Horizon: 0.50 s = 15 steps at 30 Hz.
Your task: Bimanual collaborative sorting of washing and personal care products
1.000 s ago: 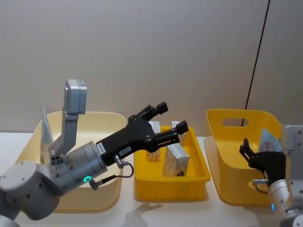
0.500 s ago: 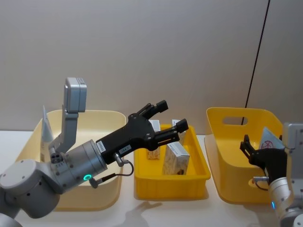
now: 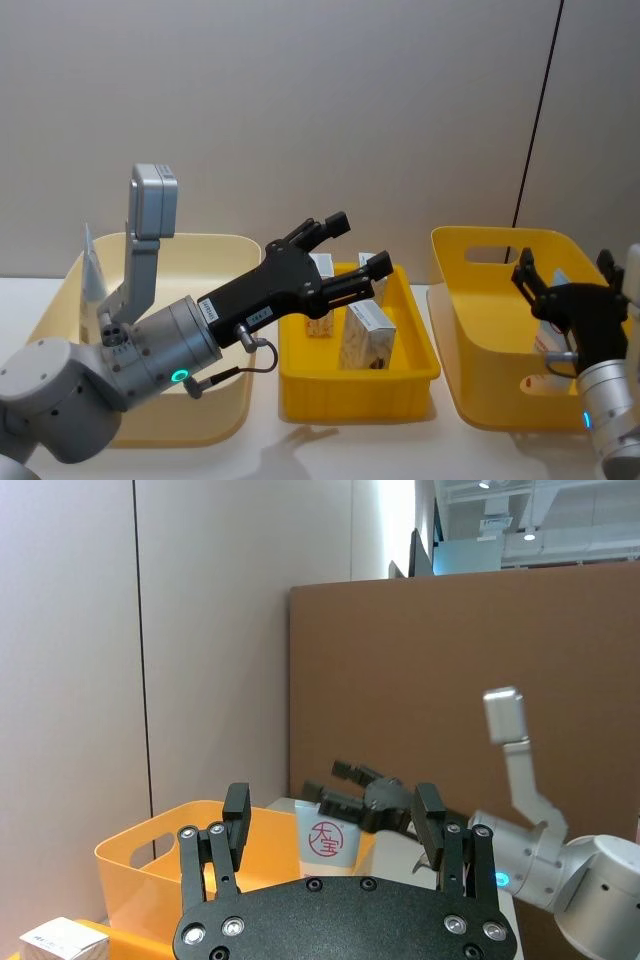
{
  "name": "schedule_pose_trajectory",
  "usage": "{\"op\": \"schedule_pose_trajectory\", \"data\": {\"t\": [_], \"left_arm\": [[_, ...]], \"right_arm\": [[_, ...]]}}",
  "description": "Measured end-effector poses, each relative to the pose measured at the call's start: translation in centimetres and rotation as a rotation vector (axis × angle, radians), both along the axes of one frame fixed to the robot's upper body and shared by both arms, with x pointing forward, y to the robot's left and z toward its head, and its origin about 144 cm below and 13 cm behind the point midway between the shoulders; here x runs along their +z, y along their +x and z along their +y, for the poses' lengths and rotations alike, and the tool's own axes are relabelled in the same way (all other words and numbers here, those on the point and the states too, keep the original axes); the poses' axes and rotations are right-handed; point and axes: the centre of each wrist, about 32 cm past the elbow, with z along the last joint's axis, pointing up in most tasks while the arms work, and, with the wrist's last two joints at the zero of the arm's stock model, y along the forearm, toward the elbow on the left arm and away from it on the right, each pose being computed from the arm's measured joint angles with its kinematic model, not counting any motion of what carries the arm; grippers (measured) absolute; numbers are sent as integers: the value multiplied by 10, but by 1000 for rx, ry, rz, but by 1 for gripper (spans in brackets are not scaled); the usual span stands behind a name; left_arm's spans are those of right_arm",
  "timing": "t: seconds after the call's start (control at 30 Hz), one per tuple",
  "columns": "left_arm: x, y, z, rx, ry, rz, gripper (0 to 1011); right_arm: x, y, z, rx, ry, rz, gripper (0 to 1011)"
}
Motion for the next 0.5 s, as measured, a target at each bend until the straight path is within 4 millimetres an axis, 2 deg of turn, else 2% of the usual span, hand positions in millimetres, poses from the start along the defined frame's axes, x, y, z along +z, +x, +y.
{"op": "schedule_pose_trajectory", "data": {"t": [0.33, 0.5], "left_arm": [[0, 0, 0, 0, 0, 0, 1003], [-1, -1, 0, 5, 1, 2, 1003]], "right_arm": [[12, -15, -4, 49, 31, -90, 1001], [10, -16, -3, 59, 29, -84, 1001]]}}
